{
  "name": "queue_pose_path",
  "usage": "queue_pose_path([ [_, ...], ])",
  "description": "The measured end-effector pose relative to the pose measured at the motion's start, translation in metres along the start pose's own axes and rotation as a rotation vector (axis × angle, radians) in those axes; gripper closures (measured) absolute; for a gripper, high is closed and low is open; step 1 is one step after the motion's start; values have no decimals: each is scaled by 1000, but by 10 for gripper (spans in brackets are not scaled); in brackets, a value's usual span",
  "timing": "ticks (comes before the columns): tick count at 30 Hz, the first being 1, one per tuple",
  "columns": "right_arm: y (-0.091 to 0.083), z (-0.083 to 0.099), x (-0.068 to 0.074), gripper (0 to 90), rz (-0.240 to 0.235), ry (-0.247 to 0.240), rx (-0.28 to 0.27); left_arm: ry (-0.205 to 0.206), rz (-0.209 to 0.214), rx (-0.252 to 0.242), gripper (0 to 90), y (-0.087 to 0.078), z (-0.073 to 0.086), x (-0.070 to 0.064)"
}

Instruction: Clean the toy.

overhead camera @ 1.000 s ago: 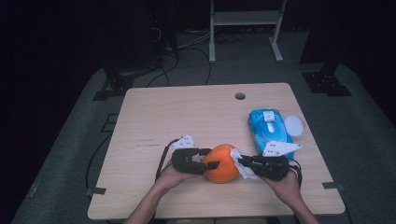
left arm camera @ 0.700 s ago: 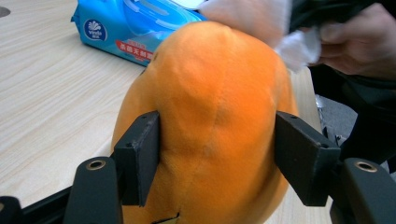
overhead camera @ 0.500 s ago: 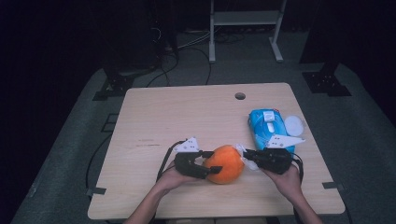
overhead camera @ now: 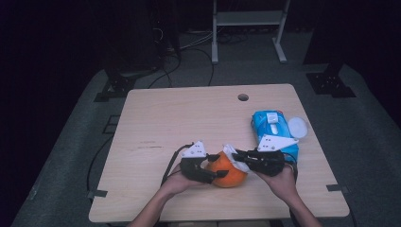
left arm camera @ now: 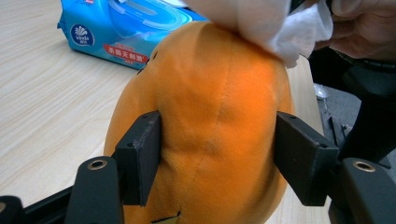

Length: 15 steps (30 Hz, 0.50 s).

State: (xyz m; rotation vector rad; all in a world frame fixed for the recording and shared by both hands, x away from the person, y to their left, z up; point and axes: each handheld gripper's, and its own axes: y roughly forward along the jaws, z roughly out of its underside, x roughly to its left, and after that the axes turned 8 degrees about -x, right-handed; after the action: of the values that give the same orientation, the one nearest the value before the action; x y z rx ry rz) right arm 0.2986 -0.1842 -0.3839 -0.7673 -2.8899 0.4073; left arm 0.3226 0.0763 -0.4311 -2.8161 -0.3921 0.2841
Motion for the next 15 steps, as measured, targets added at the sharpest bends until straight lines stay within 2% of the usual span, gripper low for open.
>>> queue_pose_path([
  [2,1,1,-2,838,1,0,5,-5,9,-7,353,-1,1,1],
  [3,1,4,-4,838,0,9,7,9,19,-12,338,-1,0,1],
  [4,1,4,-4,838,0,9,7,9,19,-12,314,-1,0,1],
  [5,0,7,-6,838,-5,30,12,30,29,-28,285,-2,0,0],
  [8,-3,10,-7,838,-13,43,20,52,21,-40,171,-2,0,0],
  [9,-3,10,-7,838,-13,43,20,53,19,-45,171,-1,1,2],
  [11,-9,12,-8,838,-6,40,27,27,35,-38,108,2,6,9],
  [15,-16,15,-12,838,14,54,29,34,63,-20,107,4,13,11],
])
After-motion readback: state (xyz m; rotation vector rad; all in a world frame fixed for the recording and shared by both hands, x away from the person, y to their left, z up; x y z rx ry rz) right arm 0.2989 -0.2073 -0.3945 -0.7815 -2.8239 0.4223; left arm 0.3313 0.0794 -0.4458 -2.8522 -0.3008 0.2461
